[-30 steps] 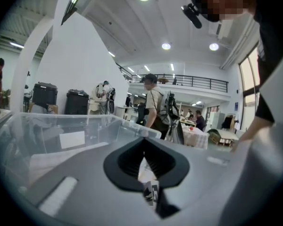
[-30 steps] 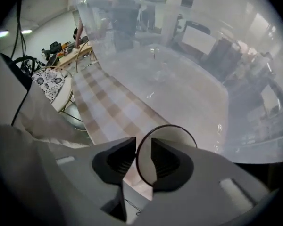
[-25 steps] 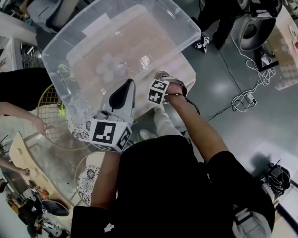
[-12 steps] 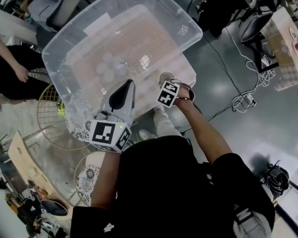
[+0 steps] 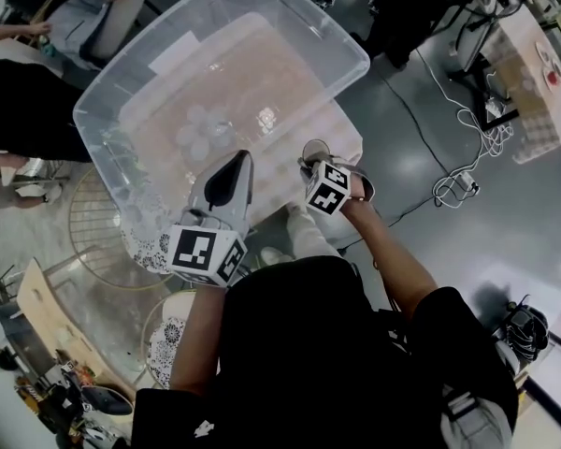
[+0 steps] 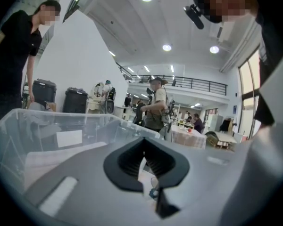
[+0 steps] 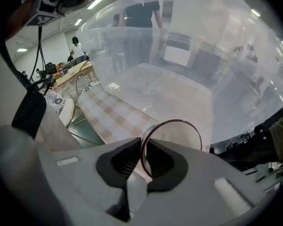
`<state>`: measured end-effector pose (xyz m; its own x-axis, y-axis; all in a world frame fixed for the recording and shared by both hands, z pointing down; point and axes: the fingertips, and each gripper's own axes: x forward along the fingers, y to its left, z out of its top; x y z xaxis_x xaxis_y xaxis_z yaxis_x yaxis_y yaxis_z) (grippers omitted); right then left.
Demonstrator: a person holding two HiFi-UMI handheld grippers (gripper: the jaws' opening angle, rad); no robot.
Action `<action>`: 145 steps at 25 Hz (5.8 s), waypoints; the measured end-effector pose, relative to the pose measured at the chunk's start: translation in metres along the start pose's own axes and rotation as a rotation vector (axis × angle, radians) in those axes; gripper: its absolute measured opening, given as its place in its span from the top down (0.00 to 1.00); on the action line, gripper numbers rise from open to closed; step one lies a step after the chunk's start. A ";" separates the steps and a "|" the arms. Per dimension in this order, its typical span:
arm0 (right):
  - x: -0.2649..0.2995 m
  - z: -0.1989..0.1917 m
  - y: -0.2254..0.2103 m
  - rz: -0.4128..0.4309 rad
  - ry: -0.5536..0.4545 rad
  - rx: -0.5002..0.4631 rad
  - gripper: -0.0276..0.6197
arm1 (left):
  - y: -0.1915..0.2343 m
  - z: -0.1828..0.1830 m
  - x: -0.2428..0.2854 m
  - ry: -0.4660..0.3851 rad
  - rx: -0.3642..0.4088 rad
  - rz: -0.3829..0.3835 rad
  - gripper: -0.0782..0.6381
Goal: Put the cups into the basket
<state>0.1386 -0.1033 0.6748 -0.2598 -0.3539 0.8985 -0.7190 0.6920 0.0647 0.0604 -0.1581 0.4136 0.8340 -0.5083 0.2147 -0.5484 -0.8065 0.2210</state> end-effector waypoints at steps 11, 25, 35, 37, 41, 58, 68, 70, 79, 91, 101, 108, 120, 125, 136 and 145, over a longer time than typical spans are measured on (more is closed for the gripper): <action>-0.112 0.038 0.015 -0.067 -0.191 0.032 0.90 | -0.005 0.005 0.007 -0.016 -0.005 -0.027 0.88; -0.246 0.123 -0.024 -0.214 -0.407 -0.070 0.90 | 0.000 0.010 0.008 -0.035 -0.017 -0.022 0.88; -0.234 0.172 -0.088 -0.244 -0.444 -0.106 0.89 | 0.010 0.019 0.005 -0.057 -0.016 0.027 0.88; -0.225 0.183 -0.104 -0.229 -0.435 -0.116 0.89 | 0.016 0.021 0.005 -0.061 -0.020 0.046 0.88; -0.198 0.200 -0.130 -0.189 -0.404 -0.119 0.89 | 0.029 0.020 0.007 -0.065 -0.031 0.081 0.88; -0.057 0.220 -0.179 -0.039 -0.113 -0.290 0.89 | 0.077 0.029 0.001 -0.112 -0.077 0.261 0.88; 0.035 0.189 -0.186 0.053 0.115 -0.457 0.89 | 0.097 0.022 -0.015 -0.096 -0.091 0.378 0.88; 0.050 0.182 -0.184 0.090 0.148 -0.480 0.89 | 0.099 0.022 -0.018 -0.091 -0.093 0.398 0.88; 0.094 0.144 -0.185 0.167 0.277 -0.552 0.89 | 0.103 0.021 -0.024 -0.074 -0.080 0.446 0.88; 0.120 0.104 -0.173 0.251 0.400 -0.649 0.88 | 0.106 0.021 -0.028 -0.065 -0.080 0.481 0.88; 0.124 0.090 -0.165 0.262 0.465 -0.645 0.88 | 0.104 0.019 -0.034 -0.072 -0.082 0.485 0.88; 0.108 0.099 -0.169 0.239 0.436 -0.582 0.80 | 0.101 0.021 -0.039 -0.083 -0.083 0.476 0.88; 0.034 0.154 -0.184 0.067 0.170 -0.451 0.81 | 0.094 0.021 -0.055 -0.111 -0.080 0.451 0.88; -0.009 0.184 -0.183 0.040 0.030 -0.352 0.95 | 0.086 0.022 -0.065 -0.126 -0.080 0.435 0.88; -0.135 0.244 -0.106 0.106 -0.468 -0.163 0.95 | 0.071 0.025 -0.089 -0.163 -0.072 0.390 0.88; -0.194 0.249 -0.047 0.098 -0.693 -0.097 0.95 | 0.054 0.028 -0.112 -0.180 -0.049 0.335 0.88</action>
<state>0.0622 -0.2236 0.3891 -0.6942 -0.5842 0.4205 -0.6191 0.7826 0.0653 -0.0608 -0.1538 0.3748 0.6029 -0.7898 0.1128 -0.7911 -0.5734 0.2130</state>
